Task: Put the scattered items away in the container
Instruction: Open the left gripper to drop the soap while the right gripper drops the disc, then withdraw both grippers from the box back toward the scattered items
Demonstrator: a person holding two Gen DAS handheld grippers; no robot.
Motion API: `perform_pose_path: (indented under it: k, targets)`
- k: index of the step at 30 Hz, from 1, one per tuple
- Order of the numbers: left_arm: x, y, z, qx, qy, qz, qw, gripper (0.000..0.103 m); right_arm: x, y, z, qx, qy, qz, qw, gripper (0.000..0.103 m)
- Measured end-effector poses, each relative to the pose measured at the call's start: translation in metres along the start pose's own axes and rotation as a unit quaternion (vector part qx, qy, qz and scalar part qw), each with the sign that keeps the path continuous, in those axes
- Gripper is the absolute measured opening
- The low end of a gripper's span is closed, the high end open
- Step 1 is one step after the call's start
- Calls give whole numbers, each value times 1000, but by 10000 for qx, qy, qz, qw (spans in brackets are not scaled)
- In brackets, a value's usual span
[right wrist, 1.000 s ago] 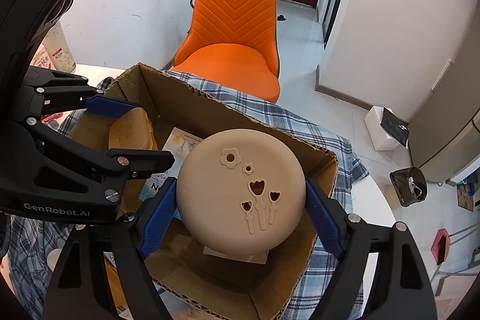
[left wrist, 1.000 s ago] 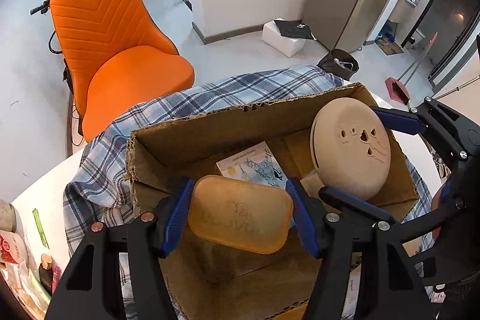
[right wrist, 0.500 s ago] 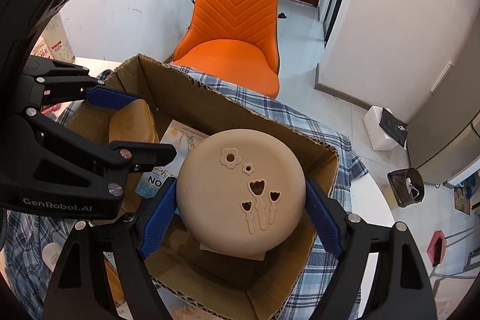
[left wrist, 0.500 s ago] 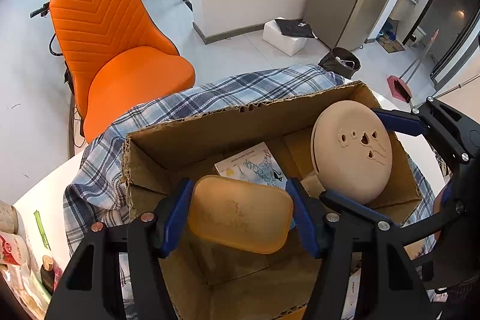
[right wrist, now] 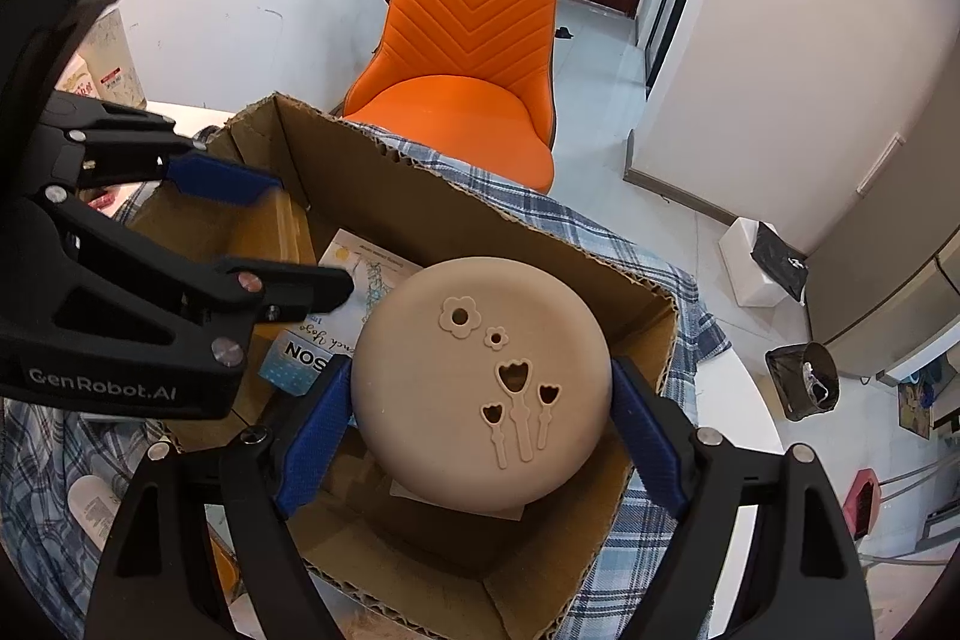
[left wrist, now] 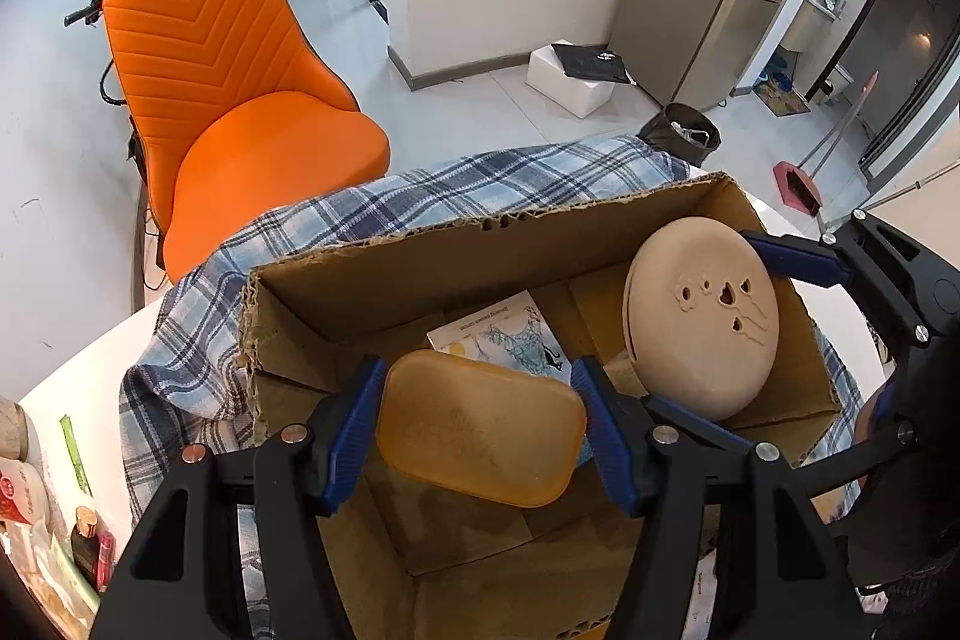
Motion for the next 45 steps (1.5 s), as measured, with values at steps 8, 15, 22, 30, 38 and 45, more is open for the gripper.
perform_pose_path:
  k: [8,15,22,30,38,45]
  targets:
    - [2,7,-2,145,-52,16,9999,79,-1,4,-1,47,-25,27,10000,87]
    - [0,21,-2,343,17,30,9994,79,1,16,1,149,-64,-32,9999,89]
    - [1,36,1,440,-12,20,9990,79,1,31,2,277,-99,47,9996,89]
    - [-2,59,7,543,21,-53,9985,79,-3,55,2,486,-89,12,9988,89]
    - [2,84,23,601,11,-1,9982,79,-28,79,15,608,163,-4,9980,89]
    - [2,107,64,623,-96,115,9979,79,-50,99,40,746,266,-231,9966,89]
Point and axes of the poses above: each gripper's, at about its wrist camera, not at the fingertips, and y roughly against the way its jaws point, x to its right, z to its underside, the point moved 5 cm from there along -y, roughly the way its jaws point, and after that the axes turned 5 degrees about -z, right-handed, at the moved point
